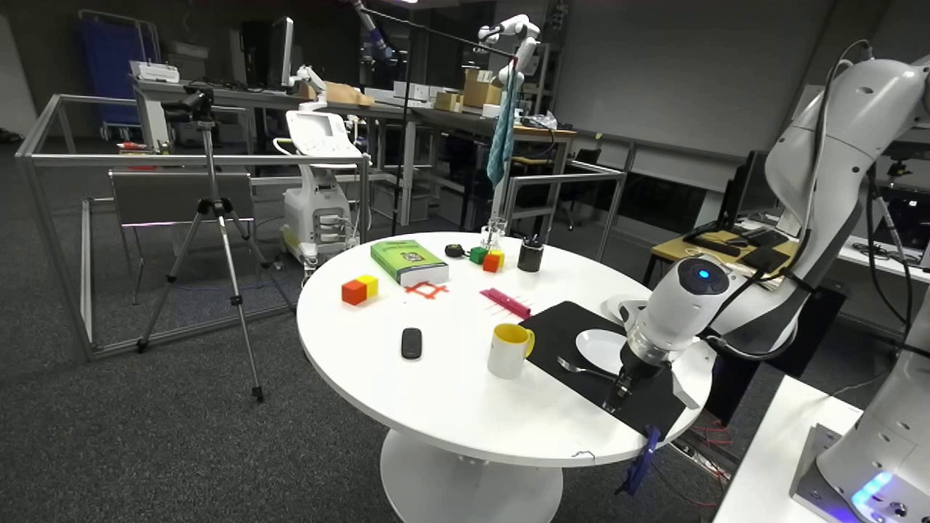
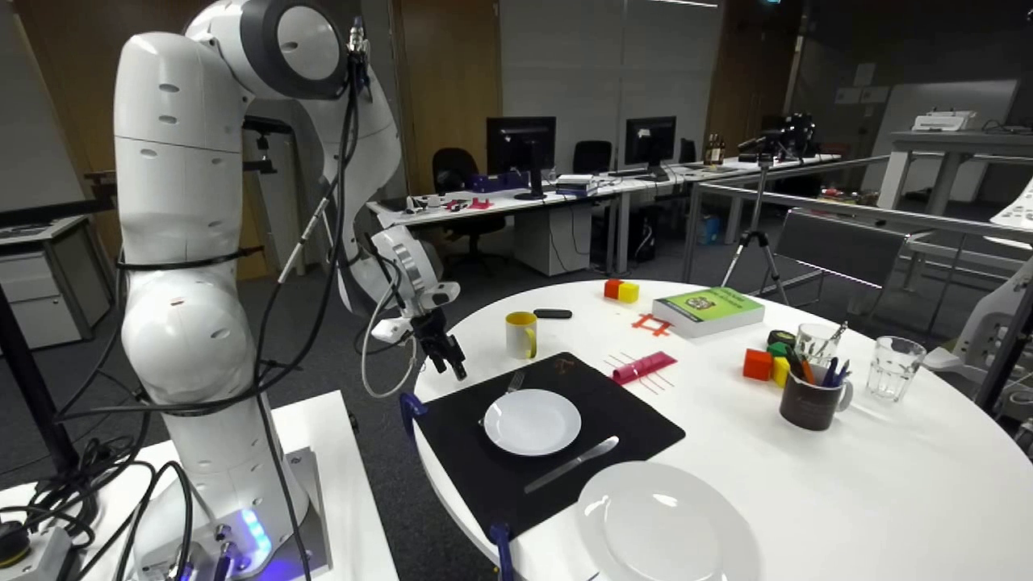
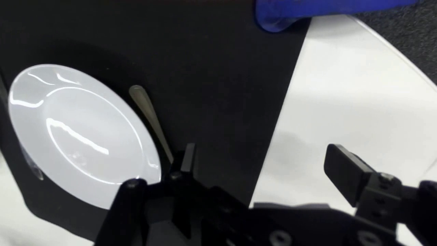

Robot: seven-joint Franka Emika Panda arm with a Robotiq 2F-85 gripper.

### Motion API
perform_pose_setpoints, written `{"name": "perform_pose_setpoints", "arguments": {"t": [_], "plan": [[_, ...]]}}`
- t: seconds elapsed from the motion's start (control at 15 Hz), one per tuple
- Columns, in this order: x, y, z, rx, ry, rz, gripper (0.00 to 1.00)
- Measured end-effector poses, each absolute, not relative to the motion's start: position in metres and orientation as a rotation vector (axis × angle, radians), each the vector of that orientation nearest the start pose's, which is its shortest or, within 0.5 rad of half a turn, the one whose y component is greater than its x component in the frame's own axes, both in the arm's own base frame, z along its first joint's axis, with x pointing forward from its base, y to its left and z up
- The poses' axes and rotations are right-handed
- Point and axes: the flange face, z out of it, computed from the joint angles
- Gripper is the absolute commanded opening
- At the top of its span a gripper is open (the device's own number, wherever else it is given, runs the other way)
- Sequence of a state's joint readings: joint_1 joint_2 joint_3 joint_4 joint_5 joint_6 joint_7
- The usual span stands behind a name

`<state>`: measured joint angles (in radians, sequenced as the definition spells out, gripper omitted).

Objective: Put the fork on the black mat in a straightened up position and move the white plate slightly to the left

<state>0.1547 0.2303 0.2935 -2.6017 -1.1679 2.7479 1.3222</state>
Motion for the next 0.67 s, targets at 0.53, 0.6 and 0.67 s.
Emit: {"name": "perform_pose_setpoints", "arguments": {"t": [0.53,0.6,0.67], "plan": [[0.364,0.187,0.146,-3.270,-0.435,-0.275,1.00],[0.366,0.185,0.146,-3.270,-0.445,-0.269,1.00],[0.367,0.182,0.145,-3.270,-0.452,-0.261,1.00]]}}
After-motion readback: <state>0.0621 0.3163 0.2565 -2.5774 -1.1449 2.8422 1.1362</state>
